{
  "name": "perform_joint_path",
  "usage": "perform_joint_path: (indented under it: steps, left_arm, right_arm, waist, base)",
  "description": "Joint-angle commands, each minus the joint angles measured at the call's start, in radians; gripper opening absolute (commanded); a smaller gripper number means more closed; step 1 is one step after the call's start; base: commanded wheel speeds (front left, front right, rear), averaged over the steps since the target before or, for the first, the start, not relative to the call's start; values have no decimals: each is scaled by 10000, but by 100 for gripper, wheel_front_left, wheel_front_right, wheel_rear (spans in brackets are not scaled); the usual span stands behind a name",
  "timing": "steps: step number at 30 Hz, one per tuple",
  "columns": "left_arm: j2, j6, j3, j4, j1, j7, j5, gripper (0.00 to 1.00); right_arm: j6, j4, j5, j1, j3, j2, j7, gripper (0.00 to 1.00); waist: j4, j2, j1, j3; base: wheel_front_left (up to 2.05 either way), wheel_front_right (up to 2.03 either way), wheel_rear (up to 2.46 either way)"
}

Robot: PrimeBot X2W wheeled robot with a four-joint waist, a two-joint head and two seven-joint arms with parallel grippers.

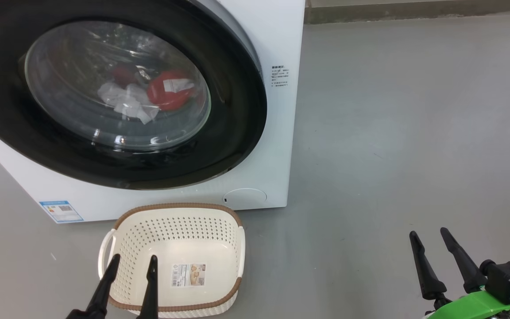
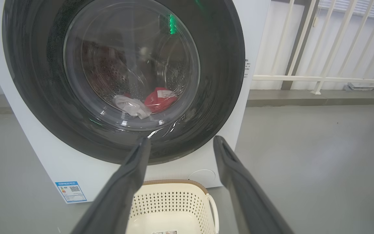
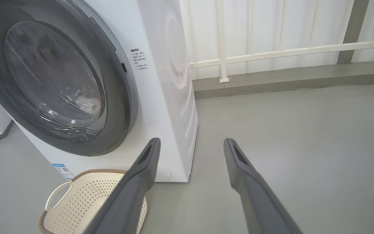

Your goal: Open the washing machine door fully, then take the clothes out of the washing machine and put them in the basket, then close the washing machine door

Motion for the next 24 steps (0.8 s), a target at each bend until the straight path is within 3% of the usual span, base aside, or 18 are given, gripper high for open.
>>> perform_joint_path:
  steps: [1, 21, 22, 24]
  left_arm:
    - [87, 54, 334, -226, -188, -120, -64, 100]
    - [87, 68, 343, -46, -202, -120, -181, 100]
    - [87, 64, 329, -49, -209, -120, -184, 100]
    - [87, 60, 294, -60, -222, -120, -191, 100]
  right_arm:
    - [4, -273, -108, 40, 122, -174, -118, 100]
    - [4, -360, -94, 187, -101, -45, -118, 100]
    - [4, -380, -54, 159, -69, -38, -118, 60]
    - [4, -495, 137, 57, -4, 15, -118, 16]
  waist:
    - [3, 0, -1, -1]
    - [24, 0, -1, -12]
    - [31, 0, -1, -8]
    - [44, 0, -1, 12]
  base:
    - [0, 0, 0]
    - [0, 0, 0]
    - [0, 0, 0]
    - [0, 0, 0]
